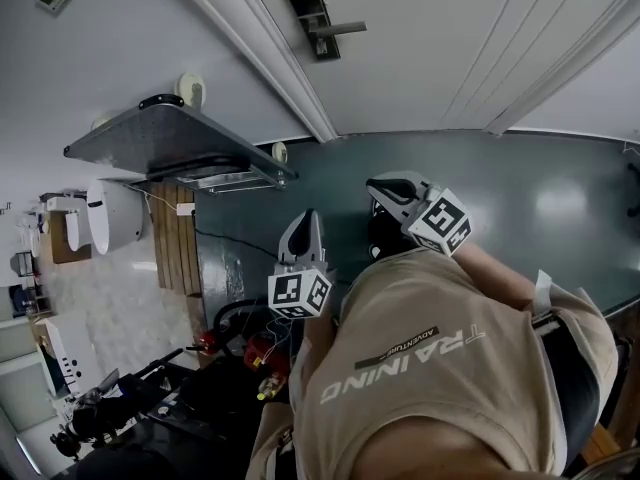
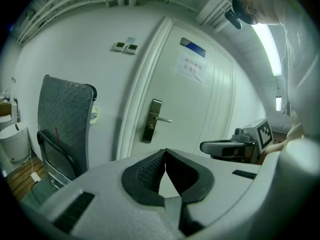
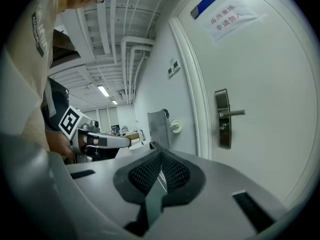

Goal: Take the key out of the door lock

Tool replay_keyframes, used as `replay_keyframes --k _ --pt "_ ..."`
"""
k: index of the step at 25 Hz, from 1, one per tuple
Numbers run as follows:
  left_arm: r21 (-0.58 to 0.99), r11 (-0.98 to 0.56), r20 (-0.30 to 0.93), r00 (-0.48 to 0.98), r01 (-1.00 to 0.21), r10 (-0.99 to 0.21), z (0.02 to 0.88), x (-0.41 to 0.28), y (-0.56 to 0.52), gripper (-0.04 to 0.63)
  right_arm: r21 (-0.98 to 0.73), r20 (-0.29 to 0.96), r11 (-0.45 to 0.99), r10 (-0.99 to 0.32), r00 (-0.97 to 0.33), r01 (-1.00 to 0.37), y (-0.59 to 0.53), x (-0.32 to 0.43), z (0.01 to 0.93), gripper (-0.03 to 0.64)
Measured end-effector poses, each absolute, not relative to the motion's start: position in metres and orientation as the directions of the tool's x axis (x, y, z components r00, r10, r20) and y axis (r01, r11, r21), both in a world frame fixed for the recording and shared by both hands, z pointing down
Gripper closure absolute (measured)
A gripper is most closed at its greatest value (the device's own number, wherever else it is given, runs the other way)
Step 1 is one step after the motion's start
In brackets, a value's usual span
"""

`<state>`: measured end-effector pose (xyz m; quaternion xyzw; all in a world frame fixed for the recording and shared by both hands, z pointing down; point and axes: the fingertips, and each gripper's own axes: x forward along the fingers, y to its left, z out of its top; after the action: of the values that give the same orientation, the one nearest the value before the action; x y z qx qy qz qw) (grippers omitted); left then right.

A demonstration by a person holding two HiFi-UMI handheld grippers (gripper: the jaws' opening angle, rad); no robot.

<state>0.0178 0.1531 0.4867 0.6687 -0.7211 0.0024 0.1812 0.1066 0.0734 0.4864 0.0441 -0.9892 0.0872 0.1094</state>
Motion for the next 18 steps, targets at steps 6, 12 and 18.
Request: replay_keyframes --k 6,12,18 --pt "0.221 0.108 0.344 -0.026 -0.969 -0.938 0.496 -0.023 0.118 0.586 -0.221 0.205 0.971 -0.047 -0.978 -0.093 0.032 0.051 0.493 0.603" --pt "0.162 0.004 0.324 0.050 -0.987 -0.945 0.471 -0.052 0.029 0.586 -0.248 0.191 0.965 -0.034 -0.981 -0.081 -0.034 -0.002 0.499 0.603" --pt "0.106 -0.040 0.296 0.070 -0.994 -0.953 0.449 -0.081 -0.030 0.586 -0.238 0.178 0.971 0.003 -0.984 -0.040 -0.071 -0.038 0.494 0.602"
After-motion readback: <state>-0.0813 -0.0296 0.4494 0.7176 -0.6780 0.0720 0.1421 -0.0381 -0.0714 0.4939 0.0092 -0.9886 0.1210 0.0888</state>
